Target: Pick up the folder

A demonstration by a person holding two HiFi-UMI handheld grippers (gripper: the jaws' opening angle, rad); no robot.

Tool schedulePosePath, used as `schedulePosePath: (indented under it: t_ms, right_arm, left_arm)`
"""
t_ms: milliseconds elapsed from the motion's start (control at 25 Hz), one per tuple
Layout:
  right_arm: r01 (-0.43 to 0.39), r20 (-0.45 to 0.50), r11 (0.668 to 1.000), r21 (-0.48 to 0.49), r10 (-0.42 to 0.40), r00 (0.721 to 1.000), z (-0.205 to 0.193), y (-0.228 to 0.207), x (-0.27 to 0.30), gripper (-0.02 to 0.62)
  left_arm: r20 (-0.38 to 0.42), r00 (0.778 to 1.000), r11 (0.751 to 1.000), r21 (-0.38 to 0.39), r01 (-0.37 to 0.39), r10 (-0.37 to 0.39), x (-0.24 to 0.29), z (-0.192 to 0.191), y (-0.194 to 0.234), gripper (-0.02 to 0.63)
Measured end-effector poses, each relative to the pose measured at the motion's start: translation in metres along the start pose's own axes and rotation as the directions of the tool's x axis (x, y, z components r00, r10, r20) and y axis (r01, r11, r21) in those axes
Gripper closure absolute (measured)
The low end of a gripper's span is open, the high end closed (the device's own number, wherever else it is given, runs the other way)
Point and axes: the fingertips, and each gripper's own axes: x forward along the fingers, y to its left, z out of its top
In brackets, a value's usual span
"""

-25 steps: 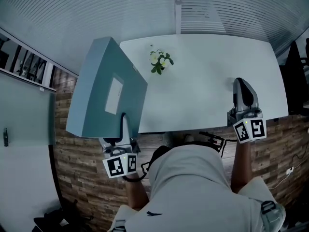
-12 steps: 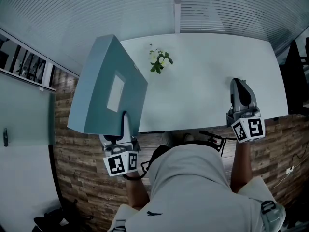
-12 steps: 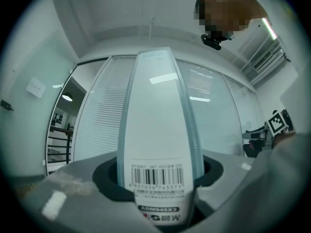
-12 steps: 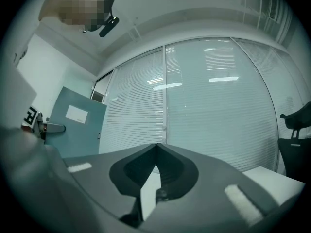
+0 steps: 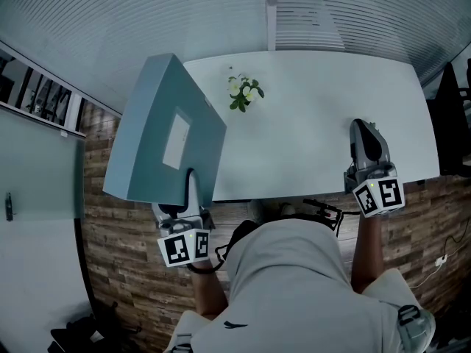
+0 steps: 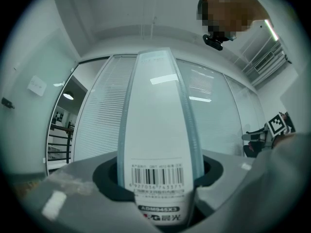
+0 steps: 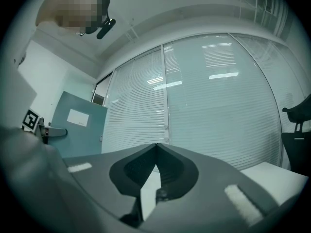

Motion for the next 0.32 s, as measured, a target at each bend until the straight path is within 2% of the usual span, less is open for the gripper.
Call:
schedulePosePath:
  t_ms: [320]
  right_arm:
    - [-0.023,-0.024,0.999,-0.027,0.022,0.999,-0.0037,0.0055,0.0032,0.597]
  left_arm:
    - [0.001,1.000,1.000,-0.007,-0.005,0.005,0.0001,0.0023,0.0009,0.295]
